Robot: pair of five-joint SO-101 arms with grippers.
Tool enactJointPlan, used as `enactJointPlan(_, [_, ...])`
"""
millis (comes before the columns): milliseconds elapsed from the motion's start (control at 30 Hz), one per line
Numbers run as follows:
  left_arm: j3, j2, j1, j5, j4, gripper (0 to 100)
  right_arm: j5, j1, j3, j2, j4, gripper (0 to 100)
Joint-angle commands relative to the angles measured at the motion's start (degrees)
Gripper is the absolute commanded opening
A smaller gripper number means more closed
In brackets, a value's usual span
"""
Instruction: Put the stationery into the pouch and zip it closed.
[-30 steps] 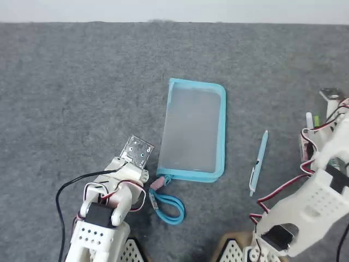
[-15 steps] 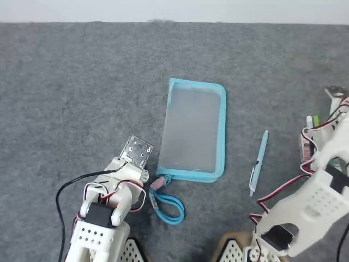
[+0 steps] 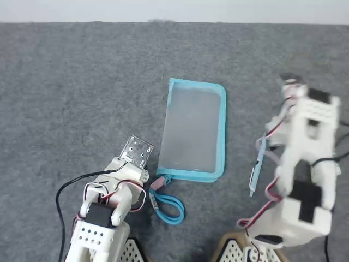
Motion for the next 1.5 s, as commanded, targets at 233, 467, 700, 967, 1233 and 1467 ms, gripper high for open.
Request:
enactJointPlan(233, [-0.48,-0.18,0.26,-0.35,0.26,2,-9.23,-6.55,8.35,3.65,-10.68,12.8])
enactJointPlan(467, [-0.48,-0.18,0.26,-0.35,0.26,2,-8.79,-0.92,5.27,12.97,-14.46,12.1])
enactJointPlan(700, [-0.48,-0.18,0.26,-0.35,0.26,2,-4.92,3.21,-2.11,15.96,-12.62,0.6])
enactJointPlan(967, [-0.48,-0.18,0.26,-0.35,0.26,2,3.87,8.4,-20.66,15.78,-1.63,0.8])
enactJointPlan(1233, [-0.48,-0.18,0.26,-0.35,0.26,2,12.75,11.74,-30.42,18.95,2.68,0.8])
enactJointPlan(1467, [-0.48,-0.18,0.26,-0.35,0.26,2,16.26,12.79,-30.68,26.07,0.84,1.7])
